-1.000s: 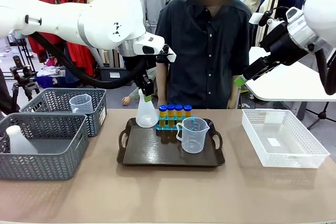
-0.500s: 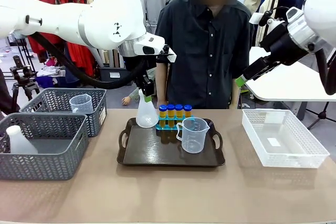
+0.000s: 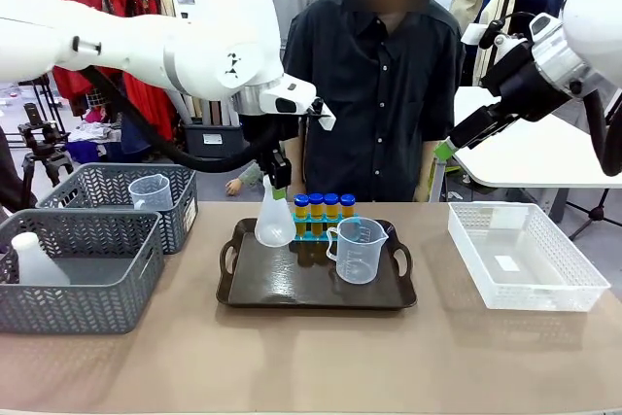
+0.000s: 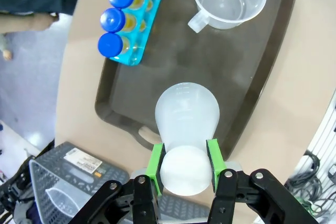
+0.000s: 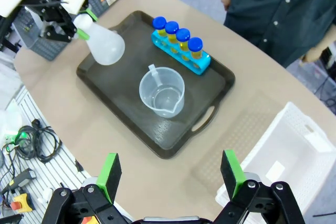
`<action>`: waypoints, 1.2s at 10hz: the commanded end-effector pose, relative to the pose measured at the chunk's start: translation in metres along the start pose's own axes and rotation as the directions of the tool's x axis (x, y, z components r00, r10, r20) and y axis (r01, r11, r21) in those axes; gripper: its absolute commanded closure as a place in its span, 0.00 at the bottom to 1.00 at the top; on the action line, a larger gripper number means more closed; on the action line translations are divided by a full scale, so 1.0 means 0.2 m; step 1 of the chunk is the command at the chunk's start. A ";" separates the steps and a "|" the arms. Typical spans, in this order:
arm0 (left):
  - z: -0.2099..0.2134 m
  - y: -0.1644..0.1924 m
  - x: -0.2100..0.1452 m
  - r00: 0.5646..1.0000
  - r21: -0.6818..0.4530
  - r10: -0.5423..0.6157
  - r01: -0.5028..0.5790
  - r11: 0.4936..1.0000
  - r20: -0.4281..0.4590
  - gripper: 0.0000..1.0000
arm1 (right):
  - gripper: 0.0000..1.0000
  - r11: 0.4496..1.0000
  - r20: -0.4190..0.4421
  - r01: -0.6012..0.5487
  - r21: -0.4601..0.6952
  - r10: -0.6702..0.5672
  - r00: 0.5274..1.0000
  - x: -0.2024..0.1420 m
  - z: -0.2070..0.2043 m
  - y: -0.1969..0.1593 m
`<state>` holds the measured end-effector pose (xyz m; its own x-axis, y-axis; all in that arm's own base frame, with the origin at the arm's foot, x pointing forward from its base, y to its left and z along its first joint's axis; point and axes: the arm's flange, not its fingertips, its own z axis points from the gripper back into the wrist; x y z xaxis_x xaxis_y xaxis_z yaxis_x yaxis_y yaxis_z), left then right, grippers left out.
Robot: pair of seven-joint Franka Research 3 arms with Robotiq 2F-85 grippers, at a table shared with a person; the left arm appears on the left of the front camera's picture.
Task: Prepare the laboratory tools.
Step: Pick up one Small flask and place it on the Handle tray.
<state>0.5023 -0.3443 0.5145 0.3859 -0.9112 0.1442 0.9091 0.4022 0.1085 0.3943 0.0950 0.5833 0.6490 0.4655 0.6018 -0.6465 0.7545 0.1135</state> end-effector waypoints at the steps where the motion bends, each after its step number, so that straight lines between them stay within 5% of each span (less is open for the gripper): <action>1: -0.05 0.03 0.06 0.998 -0.015 -0.055 0.054 0.998 -0.035 1.00 | 0.00 1.000 0.005 0.002 0.009 -0.002 1.000 0.00 0.00 0.00; 12: -0.43 0.11 0.13 0.992 -0.091 -0.115 0.111 0.990 -0.045 1.00 | 0.00 1.000 0.005 0.002 0.009 -0.002 1.000 0.00 0.00 0.00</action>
<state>0.5438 -0.3706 0.4342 0.3066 -0.9479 0.0861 0.9506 0.3095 0.0226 0.3942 0.0951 0.5833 0.6489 0.4656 0.6018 -0.6465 0.7544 0.1135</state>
